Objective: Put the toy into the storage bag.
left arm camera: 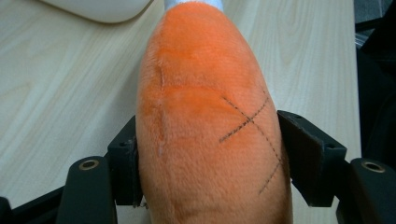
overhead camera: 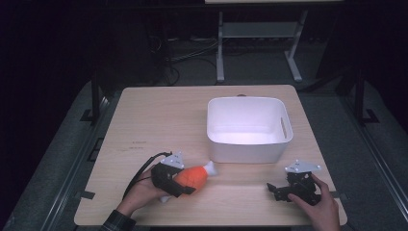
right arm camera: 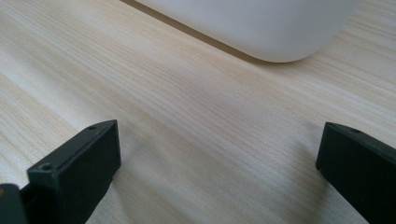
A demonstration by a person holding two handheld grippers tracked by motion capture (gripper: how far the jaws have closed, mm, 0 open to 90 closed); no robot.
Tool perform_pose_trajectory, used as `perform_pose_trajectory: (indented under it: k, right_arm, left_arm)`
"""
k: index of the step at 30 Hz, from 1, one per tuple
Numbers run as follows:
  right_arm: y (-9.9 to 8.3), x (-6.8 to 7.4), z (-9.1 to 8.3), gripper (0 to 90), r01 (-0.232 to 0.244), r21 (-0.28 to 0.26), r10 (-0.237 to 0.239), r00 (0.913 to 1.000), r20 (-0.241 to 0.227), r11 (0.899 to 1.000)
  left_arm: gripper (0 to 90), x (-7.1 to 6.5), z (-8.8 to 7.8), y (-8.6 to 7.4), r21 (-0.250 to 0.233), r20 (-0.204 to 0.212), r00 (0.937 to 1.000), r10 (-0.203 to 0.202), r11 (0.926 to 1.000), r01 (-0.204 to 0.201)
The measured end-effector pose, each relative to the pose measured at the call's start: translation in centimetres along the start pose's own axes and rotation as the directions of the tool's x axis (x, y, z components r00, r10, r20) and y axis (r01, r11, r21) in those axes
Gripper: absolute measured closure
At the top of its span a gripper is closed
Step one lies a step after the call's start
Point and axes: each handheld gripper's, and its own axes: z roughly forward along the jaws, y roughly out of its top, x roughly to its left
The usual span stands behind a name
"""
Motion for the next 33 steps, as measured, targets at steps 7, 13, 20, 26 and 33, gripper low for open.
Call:
perform_pose_trajectory:
  k: [7,13,20,26,33]
  right_arm:
    - [0.0,0.0,0.0,0.0,0.000,0.000,0.000,1.0000,0.000,1.000]
    - [0.0,0.0,0.0,0.0,0.000,0.000,0.000,1.0000,0.000,1.000]
    - [0.0,0.0,0.0,0.0,0.000,0.000,0.000,1.0000,0.000,1.000]
    - [0.0,0.0,0.0,0.0,-0.001,0.000,0.001,1.0000,0.000,1.000]
    - [0.0,0.0,0.0,0.0,0.000,0.000,0.000,1.0000,0.000,1.000]
  left_arm:
    - [31.0,-0.1,-0.4,1.1,-0.008,0.014,0.9992,0.037,0.9993,-0.037]
    - [31.1,-0.1,-0.9,1.8,-0.014,0.031,0.9970,0.070,0.9975,-0.070]
    - [31.1,-0.2,-1.7,2.8,-0.027,0.041,0.9948,0.093,0.9954,-0.092]
    - [31.4,-0.2,-2.2,3.8,-0.041,0.050,0.9920,0.116,0.9926,-0.114]
    - [31.6,-0.3,-2.7,4.8,-0.051,0.060,0.9888,0.137,0.9897,-0.134]
